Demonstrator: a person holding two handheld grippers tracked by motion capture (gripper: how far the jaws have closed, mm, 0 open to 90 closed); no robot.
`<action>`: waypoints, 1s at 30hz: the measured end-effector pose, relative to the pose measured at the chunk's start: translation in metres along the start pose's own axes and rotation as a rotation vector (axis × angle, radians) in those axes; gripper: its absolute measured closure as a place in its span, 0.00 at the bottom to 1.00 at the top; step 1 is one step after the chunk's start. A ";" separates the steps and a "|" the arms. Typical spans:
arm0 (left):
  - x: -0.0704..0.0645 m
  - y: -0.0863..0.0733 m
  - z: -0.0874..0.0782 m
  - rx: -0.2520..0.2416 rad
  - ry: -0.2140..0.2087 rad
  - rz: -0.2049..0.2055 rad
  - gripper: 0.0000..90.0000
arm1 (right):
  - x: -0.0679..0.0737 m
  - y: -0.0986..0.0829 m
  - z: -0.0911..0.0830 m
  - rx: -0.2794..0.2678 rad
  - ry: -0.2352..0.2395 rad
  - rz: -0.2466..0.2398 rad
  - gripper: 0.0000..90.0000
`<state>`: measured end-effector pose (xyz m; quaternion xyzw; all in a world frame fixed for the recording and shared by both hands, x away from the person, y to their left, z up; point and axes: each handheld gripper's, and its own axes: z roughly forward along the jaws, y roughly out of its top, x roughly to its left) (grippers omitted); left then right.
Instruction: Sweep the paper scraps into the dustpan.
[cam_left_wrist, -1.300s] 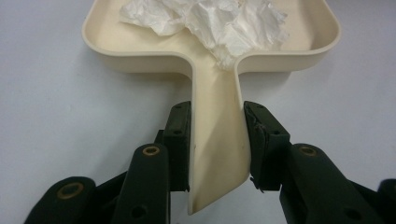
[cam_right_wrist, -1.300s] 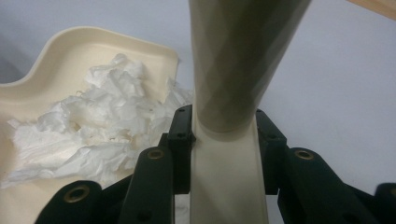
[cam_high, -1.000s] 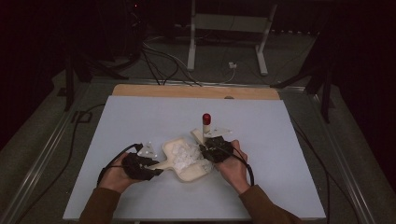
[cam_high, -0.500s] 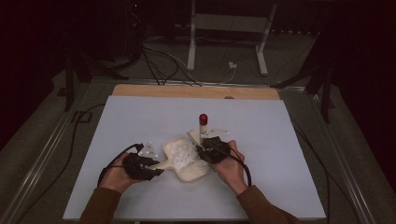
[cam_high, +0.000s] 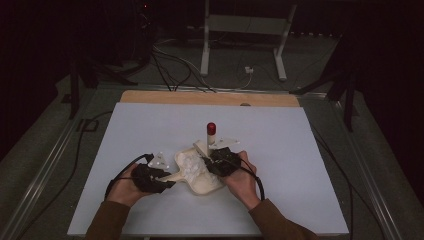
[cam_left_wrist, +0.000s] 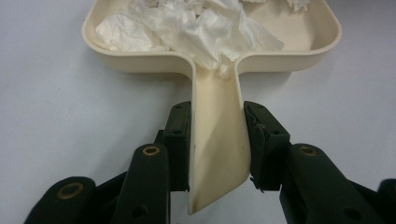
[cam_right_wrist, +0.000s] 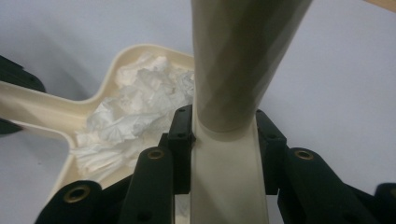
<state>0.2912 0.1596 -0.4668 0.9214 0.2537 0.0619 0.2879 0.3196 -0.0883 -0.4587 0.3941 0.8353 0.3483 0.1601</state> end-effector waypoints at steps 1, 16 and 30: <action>0.000 0.000 0.000 0.000 0.000 0.000 0.73 | 0.001 0.001 0.000 -0.002 0.006 0.001 0.74; 0.000 -0.002 0.001 -0.007 -0.001 -0.009 0.73 | 0.014 0.007 -0.004 -0.016 0.058 -0.001 0.74; -0.001 -0.003 0.004 -0.017 0.005 -0.018 0.73 | 0.024 0.006 -0.003 -0.008 0.091 -0.018 0.74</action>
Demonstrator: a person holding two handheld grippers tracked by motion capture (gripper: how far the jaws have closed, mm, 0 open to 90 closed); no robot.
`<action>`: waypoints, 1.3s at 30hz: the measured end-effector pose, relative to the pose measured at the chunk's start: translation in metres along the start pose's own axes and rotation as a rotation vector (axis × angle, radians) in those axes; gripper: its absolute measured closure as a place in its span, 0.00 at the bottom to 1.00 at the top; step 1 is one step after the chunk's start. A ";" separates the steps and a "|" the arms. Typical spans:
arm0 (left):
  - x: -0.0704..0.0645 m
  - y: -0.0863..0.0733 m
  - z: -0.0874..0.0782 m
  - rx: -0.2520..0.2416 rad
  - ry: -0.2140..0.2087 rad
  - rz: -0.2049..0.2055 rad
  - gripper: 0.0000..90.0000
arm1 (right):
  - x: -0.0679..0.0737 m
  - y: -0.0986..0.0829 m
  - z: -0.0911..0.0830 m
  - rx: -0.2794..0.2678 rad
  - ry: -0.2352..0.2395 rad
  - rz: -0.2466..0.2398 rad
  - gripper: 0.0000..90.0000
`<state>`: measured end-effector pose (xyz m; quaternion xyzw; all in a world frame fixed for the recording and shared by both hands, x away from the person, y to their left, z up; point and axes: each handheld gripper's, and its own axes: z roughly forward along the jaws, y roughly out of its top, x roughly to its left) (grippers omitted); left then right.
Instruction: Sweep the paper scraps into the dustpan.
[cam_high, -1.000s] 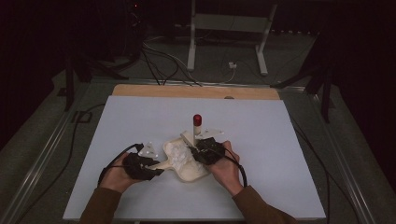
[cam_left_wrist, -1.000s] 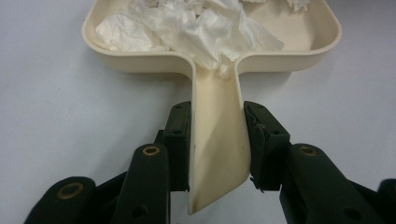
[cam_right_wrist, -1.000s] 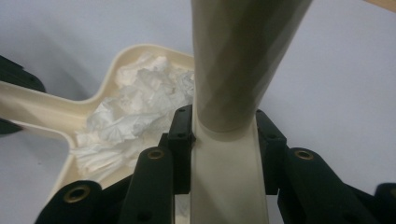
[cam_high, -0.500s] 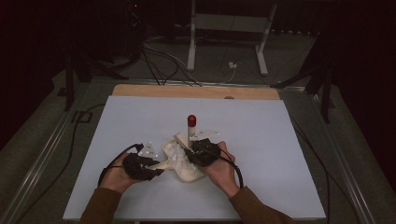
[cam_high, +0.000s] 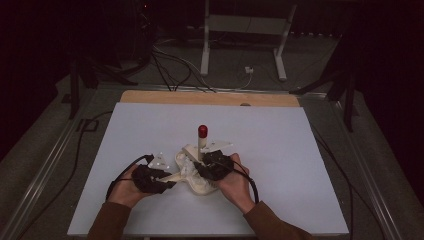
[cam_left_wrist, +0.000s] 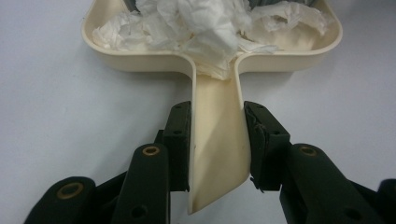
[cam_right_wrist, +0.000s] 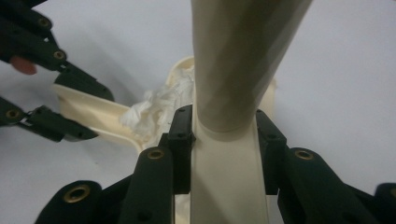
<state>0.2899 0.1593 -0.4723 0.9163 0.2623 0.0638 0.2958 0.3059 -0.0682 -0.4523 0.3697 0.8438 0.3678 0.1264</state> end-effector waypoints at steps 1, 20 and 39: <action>0.000 0.000 0.000 0.001 0.001 0.000 0.73 | 0.001 0.000 0.000 0.001 0.000 -0.008 0.74; -0.003 -0.012 0.010 -0.014 0.004 -0.014 0.73 | -0.007 0.000 -0.001 0.002 -0.053 -0.033 0.74; -0.002 -0.017 0.013 -0.017 0.007 -0.015 0.73 | -0.032 0.003 -0.010 -0.026 -0.111 0.017 0.74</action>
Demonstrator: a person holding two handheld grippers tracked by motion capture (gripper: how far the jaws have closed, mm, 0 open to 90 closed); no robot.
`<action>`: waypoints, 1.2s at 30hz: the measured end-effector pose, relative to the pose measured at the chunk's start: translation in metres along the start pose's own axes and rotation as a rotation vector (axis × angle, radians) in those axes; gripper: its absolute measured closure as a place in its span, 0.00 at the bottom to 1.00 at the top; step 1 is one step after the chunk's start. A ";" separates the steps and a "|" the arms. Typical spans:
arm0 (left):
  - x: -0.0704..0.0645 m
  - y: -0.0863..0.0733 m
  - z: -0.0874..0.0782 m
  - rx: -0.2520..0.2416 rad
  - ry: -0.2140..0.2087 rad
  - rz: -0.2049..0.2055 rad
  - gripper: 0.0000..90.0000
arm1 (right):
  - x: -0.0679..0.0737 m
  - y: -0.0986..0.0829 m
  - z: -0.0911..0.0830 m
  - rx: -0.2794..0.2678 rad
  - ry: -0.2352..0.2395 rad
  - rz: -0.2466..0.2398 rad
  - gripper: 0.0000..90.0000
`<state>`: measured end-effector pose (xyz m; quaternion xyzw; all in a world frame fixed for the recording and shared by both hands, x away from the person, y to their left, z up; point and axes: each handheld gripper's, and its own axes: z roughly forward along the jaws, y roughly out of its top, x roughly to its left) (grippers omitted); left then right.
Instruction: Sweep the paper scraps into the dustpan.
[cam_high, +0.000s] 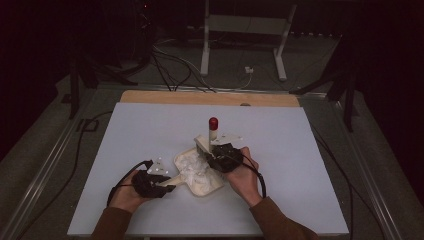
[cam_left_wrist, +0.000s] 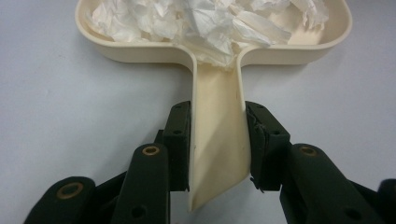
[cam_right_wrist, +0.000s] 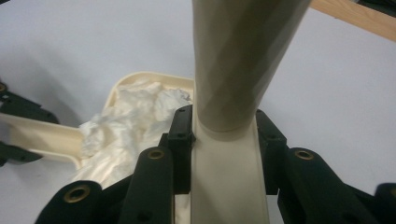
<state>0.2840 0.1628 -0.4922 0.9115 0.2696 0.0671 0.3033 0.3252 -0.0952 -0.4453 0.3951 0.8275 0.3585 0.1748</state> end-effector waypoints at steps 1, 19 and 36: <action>0.000 0.000 0.000 -0.001 0.000 -0.001 0.73 | -0.002 0.000 0.000 -0.001 -0.005 0.005 0.74; 0.000 0.000 0.000 -0.003 0.013 -0.007 0.73 | -0.019 -0.006 0.020 0.039 -0.084 0.018 0.74; -0.006 -0.007 0.006 -0.046 0.039 -0.034 0.73 | -0.002 -0.007 0.017 0.029 -0.010 0.002 0.74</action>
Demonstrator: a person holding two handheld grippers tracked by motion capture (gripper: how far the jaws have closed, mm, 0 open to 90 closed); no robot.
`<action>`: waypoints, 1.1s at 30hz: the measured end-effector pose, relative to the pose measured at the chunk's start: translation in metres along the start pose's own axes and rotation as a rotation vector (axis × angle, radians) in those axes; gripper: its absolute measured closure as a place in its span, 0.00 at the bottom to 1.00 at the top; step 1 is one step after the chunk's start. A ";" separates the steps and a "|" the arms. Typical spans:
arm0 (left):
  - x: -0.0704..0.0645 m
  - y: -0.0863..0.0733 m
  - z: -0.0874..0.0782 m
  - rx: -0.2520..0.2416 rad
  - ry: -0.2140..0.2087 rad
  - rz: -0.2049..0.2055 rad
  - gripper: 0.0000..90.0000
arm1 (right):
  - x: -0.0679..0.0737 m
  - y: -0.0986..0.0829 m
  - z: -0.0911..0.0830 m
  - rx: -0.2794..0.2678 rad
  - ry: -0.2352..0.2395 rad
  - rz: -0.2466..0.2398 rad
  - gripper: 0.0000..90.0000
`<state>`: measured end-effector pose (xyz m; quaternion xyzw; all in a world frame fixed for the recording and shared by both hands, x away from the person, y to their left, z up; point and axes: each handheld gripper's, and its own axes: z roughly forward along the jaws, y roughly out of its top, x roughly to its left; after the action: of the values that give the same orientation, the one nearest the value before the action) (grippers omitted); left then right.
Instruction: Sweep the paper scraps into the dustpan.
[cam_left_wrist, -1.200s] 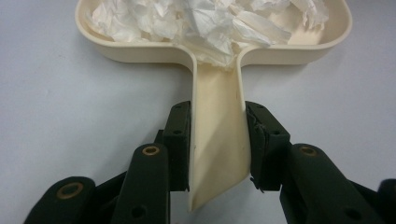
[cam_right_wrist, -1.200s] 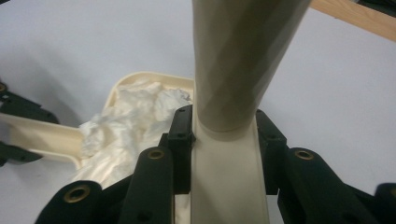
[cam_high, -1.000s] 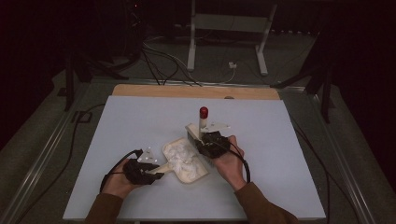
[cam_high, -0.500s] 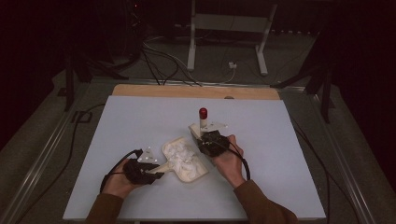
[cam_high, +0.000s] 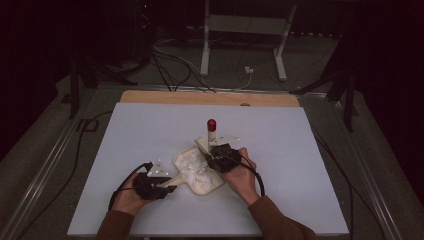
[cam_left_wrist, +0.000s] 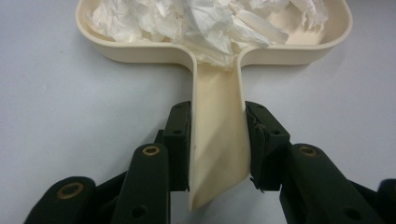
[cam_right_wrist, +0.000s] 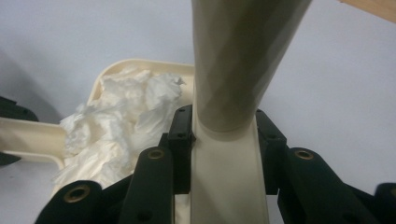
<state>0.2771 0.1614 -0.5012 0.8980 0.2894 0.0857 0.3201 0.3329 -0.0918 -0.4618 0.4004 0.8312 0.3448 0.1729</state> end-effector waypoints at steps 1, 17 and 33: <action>0.000 -0.001 0.000 -0.005 0.004 -0.002 0.73 | -0.001 0.000 0.000 -0.004 -0.003 0.002 0.74; 0.003 -0.010 -0.005 -0.061 0.080 -0.055 0.73 | -0.016 0.001 -0.009 -0.049 -0.063 0.015 0.74; 0.007 -0.012 -0.009 -0.089 0.128 -0.096 0.73 | -0.031 -0.001 -0.010 -0.034 -0.018 0.012 0.74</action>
<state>0.2743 0.1778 -0.5016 0.8607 0.3480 0.1399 0.3442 0.3455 -0.1207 -0.4552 0.4055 0.8211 0.3563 0.1853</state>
